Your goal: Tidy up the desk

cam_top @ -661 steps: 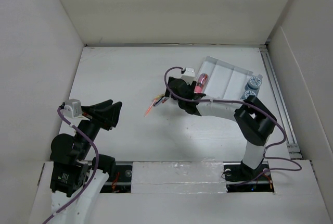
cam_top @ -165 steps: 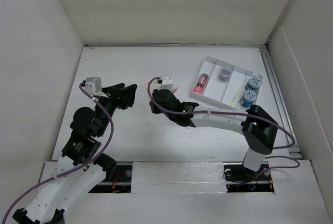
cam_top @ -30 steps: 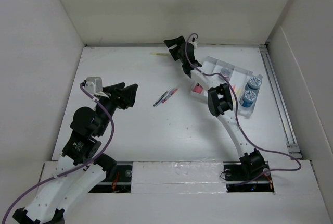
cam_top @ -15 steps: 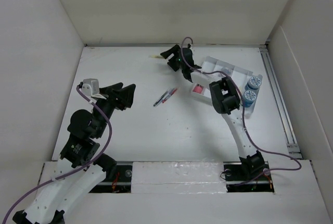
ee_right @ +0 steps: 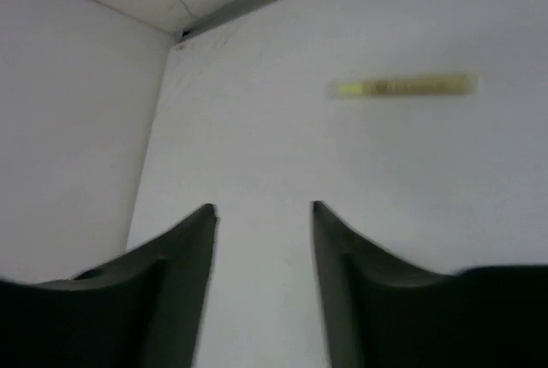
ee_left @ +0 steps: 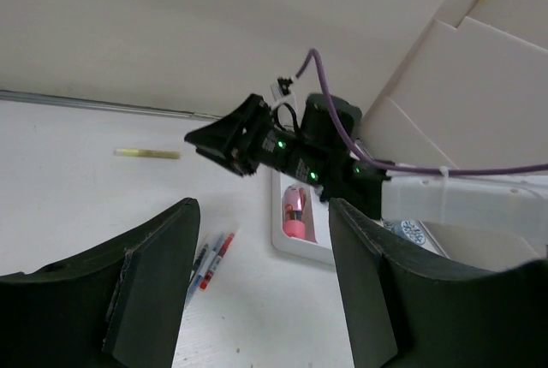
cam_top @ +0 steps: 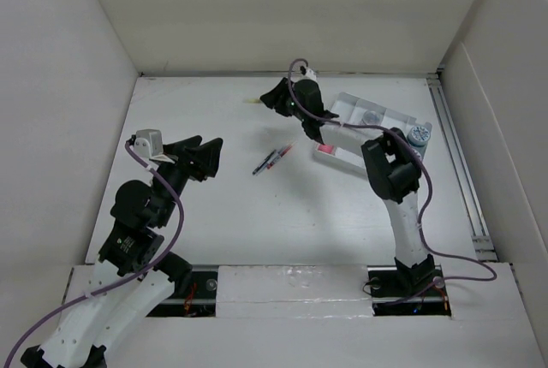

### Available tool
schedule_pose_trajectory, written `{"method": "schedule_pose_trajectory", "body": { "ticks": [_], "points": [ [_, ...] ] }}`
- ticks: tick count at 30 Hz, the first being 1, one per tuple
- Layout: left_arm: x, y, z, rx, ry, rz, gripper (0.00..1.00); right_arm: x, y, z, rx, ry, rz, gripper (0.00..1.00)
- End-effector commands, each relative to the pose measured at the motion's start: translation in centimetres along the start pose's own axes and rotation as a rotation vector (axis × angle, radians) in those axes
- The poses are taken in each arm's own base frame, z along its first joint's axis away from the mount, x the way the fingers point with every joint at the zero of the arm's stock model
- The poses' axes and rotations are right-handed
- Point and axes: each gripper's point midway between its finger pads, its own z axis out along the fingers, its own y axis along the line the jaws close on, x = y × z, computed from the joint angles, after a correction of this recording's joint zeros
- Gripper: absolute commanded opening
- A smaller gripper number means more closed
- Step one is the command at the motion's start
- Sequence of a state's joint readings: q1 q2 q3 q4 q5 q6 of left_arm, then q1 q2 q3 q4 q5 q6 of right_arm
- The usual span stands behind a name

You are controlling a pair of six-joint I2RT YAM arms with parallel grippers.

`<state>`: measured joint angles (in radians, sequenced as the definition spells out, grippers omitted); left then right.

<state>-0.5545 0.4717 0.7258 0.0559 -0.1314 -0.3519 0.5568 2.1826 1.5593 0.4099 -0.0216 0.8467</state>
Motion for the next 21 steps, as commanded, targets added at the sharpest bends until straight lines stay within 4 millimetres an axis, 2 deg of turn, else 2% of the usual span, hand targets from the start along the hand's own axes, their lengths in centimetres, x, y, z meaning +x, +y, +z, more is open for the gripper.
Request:
{"method": "schedule_pose_trajectory", "body": {
  "ticks": [1, 2, 3, 4, 5, 6, 7, 8, 9, 10, 11, 12, 13, 20, 21],
  "points": [
    [-0.8, -0.7, 0.0, 0.032, -0.034, -0.001, 0.58, -4.2, -0.2, 3.2, 0.000, -0.001, -0.143, 0.45],
    [-0.8, -0.7, 0.0, 0.034, -0.035, -0.001, 0.58, -4.7, -0.6, 4.0, 0.003, 0.012, -0.161, 0.32],
    [-0.8, -0.7, 0.0, 0.035, -0.034, -0.001, 0.58, -2.8, -3.6, 5.2, 0.067, 0.081, -0.152, 0.24],
    [-0.8, -0.7, 0.0, 0.036, -0.032, -0.001, 0.58, -4.9, -1.3, 6.1, 0.022, 0.038, -0.163, 0.12],
    [-0.7, -0.7, 0.0, 0.036, -0.032, -0.003, 0.58, -5.6, -1.5, 6.6, 0.021, 0.031, -0.162, 0.07],
    [-0.6, -0.7, 0.1, 0.036, -0.029, -0.002, 0.58, -3.7, -3.5, 7.8, 0.048, 0.074, -0.148, 0.04],
    [-0.7, -0.7, 0.1, 0.034, -0.030, -0.002, 0.58, -3.4, -3.7, 8.2, 0.053, 0.089, -0.137, 0.01],
    [-0.6, -0.8, 0.2, 0.036, -0.025, -0.003, 0.58, -5.4, -1.2, 8.7, 0.002, 0.045, -0.122, 0.01],
    [-0.6, -0.7, 0.2, 0.035, -0.026, -0.001, 0.58, -5.2, -1.4, 9.1, 0.002, 0.047, -0.105, 0.01],
    [-0.6, -0.7, 0.2, 0.034, -0.026, -0.002, 0.58, -4.1, -2.7, 10.0, 0.010, 0.054, -0.079, 0.01],
    [-0.5, -0.7, 0.2, 0.035, -0.022, -0.001, 0.58, -4.2, -1.2, 10.3, -0.025, 0.038, -0.042, 0.01],
    [-0.4, -0.7, 0.2, 0.035, -0.021, -0.001, 0.58, -4.2, -1.0, 10.7, -0.045, 0.024, -0.023, 0.00],
    [-0.5, -0.7, 0.2, 0.035, -0.022, -0.002, 0.58, -3.4, -1.9, 11.2, -0.040, 0.031, 0.002, 0.00],
    [-0.7, -0.9, 0.0, 0.047, -0.027, -0.004, 0.58, -2.0, -2.5, 11.6, -0.014, 0.052, 0.070, 0.00],
    [-0.7, -0.9, 0.0, 0.045, -0.030, -0.004, 0.58, -1.7, -3.2, 11.5, 0.022, 0.059, 0.079, 0.00]
  ]
}}
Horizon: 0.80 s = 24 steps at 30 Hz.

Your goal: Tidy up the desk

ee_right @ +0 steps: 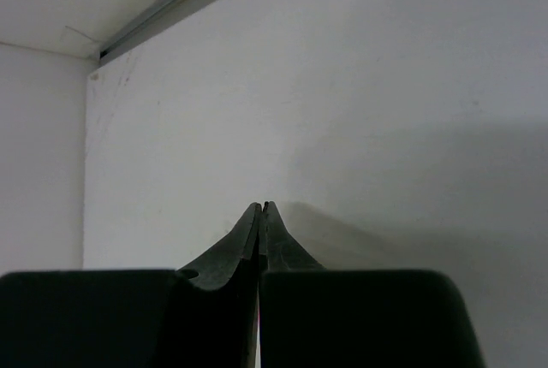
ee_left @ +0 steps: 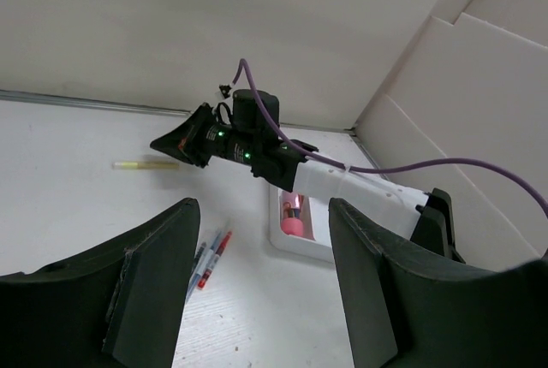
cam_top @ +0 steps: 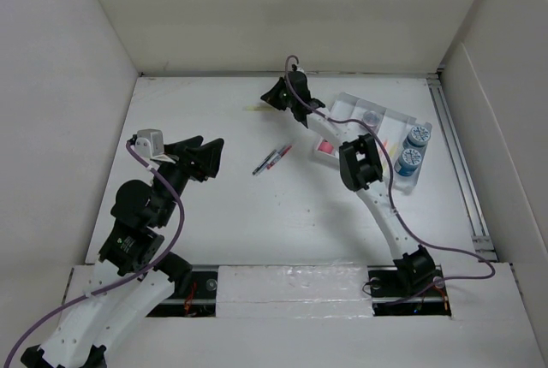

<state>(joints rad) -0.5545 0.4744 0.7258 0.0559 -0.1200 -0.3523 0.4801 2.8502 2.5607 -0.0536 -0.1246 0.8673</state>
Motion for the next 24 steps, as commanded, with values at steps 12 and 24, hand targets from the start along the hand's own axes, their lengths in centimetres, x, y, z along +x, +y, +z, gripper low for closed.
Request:
{"method": "schedule_pose_trajectory", "body": {
  "ticks": [12, 24],
  "points": [
    [-1.5, -1.0, -0.6, 0.048, -0.058, -0.009, 0.58, 2.4, 1.2, -3.1, 0.028, 0.088, 0.093, 0.00],
    [-1.8, -1.2, -0.9, 0.062, -0.065, -0.015, 0.58, -2.7, 9.2, -10.9, -0.111, -0.054, -0.099, 0.28]
  ]
}}
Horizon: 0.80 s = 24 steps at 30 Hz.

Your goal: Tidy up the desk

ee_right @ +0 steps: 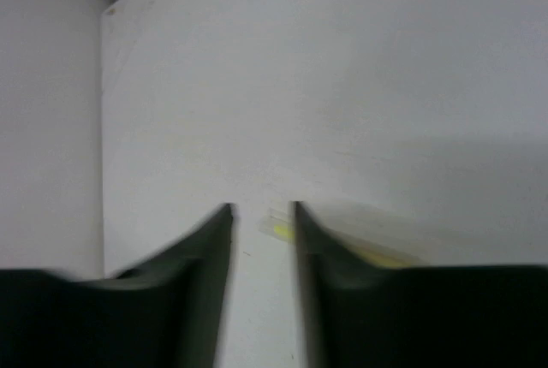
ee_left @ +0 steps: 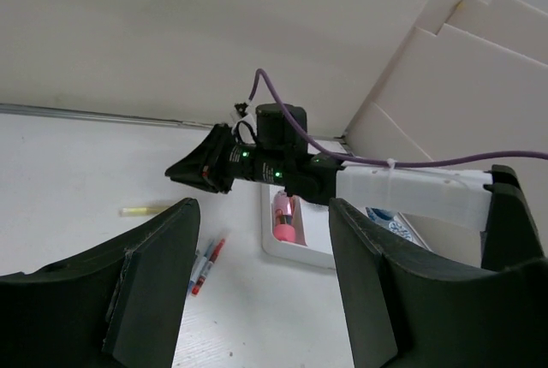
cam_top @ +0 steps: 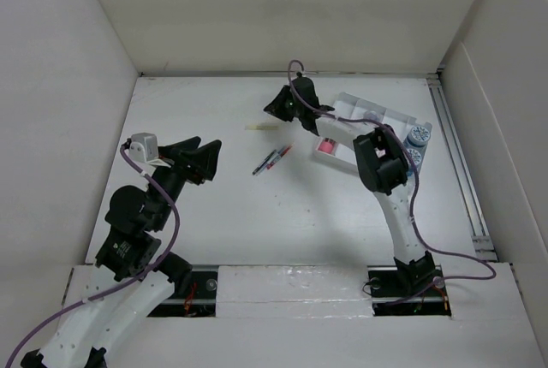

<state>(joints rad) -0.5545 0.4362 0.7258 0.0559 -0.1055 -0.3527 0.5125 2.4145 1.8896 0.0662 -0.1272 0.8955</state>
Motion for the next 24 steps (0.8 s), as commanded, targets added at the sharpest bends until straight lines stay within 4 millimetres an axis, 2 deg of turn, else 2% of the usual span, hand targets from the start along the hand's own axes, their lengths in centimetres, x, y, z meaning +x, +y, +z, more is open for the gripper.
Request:
{"method": "schedule_pose_trajectory", "body": {
  "ticks": [1, 2, 3, 4, 5, 6, 7, 8, 10, 14, 15, 16, 18, 19, 24],
  "points": [
    [-0.9, -0.7, -0.1, 0.033, -0.036, -0.007, 0.58, -5.0, 7.8, -5.1, -0.174, -0.137, -0.209, 0.49],
    [-0.8, -0.6, -0.1, 0.033, -0.035, -0.009, 0.58, -5.0, 7.6, -5.1, -0.170, -0.141, -0.257, 0.50],
    [-0.8, -0.7, -0.2, 0.034, -0.038, -0.008, 0.58, -5.1, 7.6, -6.0, -0.154, -0.133, -0.302, 0.55],
    [-0.9, -0.7, -0.2, 0.034, -0.038, -0.009, 0.58, -4.9, 6.7, -6.1, -0.118, -0.122, -0.349, 0.65],
    [-0.8, -0.7, -0.2, 0.035, -0.037, -0.009, 0.58, -4.7, 6.4, -6.3, -0.091, -0.116, -0.443, 0.69],
    [-0.9, -0.8, -0.2, 0.040, -0.037, -0.009, 0.58, -3.5, 4.5, -6.3, -0.023, -0.045, -0.482, 0.72],
    [-0.8, -0.8, -0.2, 0.040, -0.035, -0.010, 0.58, -3.0, 3.7, -6.3, -0.006, -0.010, -0.530, 0.76],
    [-0.7, -0.8, -0.1, 0.042, -0.033, -0.009, 0.58, -3.1, 3.4, -6.3, 0.002, 0.008, -0.615, 0.77],
    [-0.7, -0.8, 0.0, 0.039, -0.029, -0.008, 0.58, -0.9, 1.6, -6.5, 0.007, 0.138, -0.699, 0.77],
    [-0.5, -0.7, 0.2, 0.034, -0.023, -0.006, 0.57, 1.6, 0.0, -7.5, 0.029, 0.253, -0.940, 0.80],
    [-0.5, -0.7, 0.2, 0.033, -0.023, -0.006, 0.58, 2.3, -0.9, -7.8, 0.058, 0.290, -0.970, 0.80],
    [-0.4, -0.7, 0.3, 0.031, -0.019, -0.005, 0.58, 3.5, -0.8, -8.0, 0.056, 0.324, -1.005, 0.81],
    [-0.4, -0.7, 0.4, 0.033, -0.017, -0.005, 0.57, 4.3, -1.9, -8.2, 0.077, 0.376, -1.063, 0.81],
    [-0.3, -0.7, 0.4, 0.034, -0.015, -0.004, 0.57, 5.2, -1.8, -8.2, 0.064, 0.393, -1.080, 0.84],
    [-0.1, -0.7, 0.5, 0.031, -0.009, -0.004, 0.57, 6.6, -1.4, -7.3, 0.033, 0.405, -1.097, 0.85]
  ]
}}
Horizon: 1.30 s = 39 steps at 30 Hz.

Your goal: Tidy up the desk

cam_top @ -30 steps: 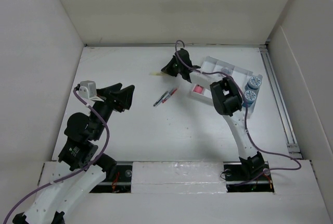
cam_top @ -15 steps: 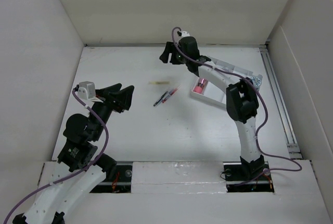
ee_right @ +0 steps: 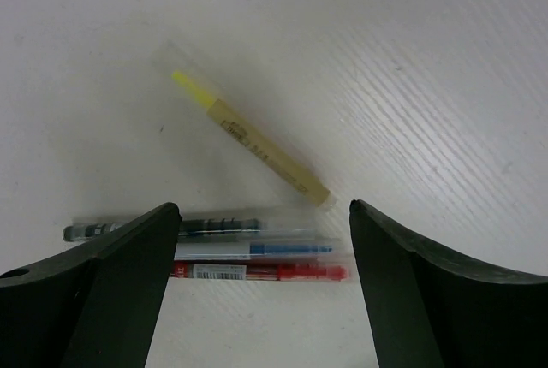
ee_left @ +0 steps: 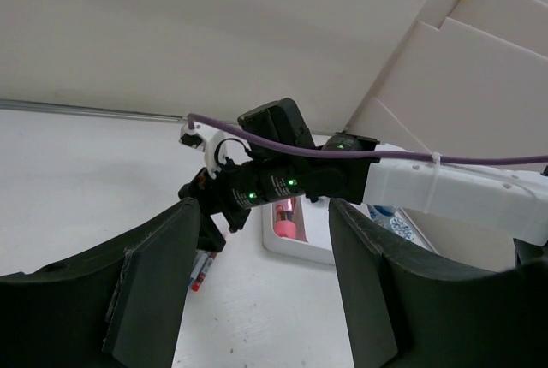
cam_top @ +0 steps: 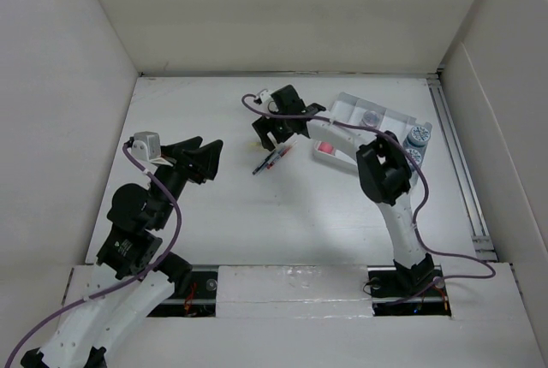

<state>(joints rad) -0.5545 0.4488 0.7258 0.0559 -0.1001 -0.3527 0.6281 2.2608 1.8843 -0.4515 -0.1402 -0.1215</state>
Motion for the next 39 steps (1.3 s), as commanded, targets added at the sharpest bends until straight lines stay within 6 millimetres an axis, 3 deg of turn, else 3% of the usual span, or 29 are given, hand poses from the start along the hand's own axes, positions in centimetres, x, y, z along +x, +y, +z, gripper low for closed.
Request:
{"method": "schedule_pose_trajectory", "body": {
  "ticks": [1, 7, 15, 19, 22, 26, 30, 31, 36, 39],
  "points": [
    [-0.6, -0.7, 0.3, 0.032, -0.024, -0.005, 0.57, -1.3, 0.8, 0.2, -0.007, -0.015, -0.090, 0.85],
    [-0.6, -0.7, 0.3, 0.031, -0.023, -0.004, 0.57, -0.3, 2.2, 1.7, 0.008, 0.043, -0.159, 0.85],
    [-0.6, -0.7, 0.3, 0.030, -0.023, -0.005, 0.57, -3.1, 1.2, 2.8, 0.057, -0.033, -0.174, 0.84],
    [-0.5, -0.6, 0.3, 0.027, -0.021, -0.002, 0.58, -2.1, 1.3, 4.0, 0.044, 0.003, -0.178, 0.81],
    [-0.7, -0.7, 0.2, 0.034, -0.028, -0.003, 0.57, -1.9, 0.0, 4.8, 0.089, -0.022, -0.151, 0.77],
    [-0.5, -0.7, 0.3, 0.033, -0.022, -0.001, 0.57, -3.4, -1.7, 4.6, 0.165, -0.069, -0.126, 0.66],
    [-0.6, -0.6, 0.2, 0.028, -0.027, -0.003, 0.57, -3.9, -3.4, 4.6, 0.211, -0.078, -0.071, 0.41],
    [-0.6, -0.6, 0.3, 0.027, -0.025, -0.001, 0.57, -3.7, -4.2, 4.7, 0.221, -0.073, -0.054, 0.30],
    [-0.6, -0.7, 0.2, 0.032, -0.027, -0.001, 0.57, -4.2, -6.2, 4.1, 0.286, -0.101, 0.027, 0.04],
    [-0.5, -0.7, 0.2, 0.034, -0.021, -0.001, 0.58, -4.9, -7.0, 3.4, 0.310, -0.138, 0.066, 0.00]
  ]
}}
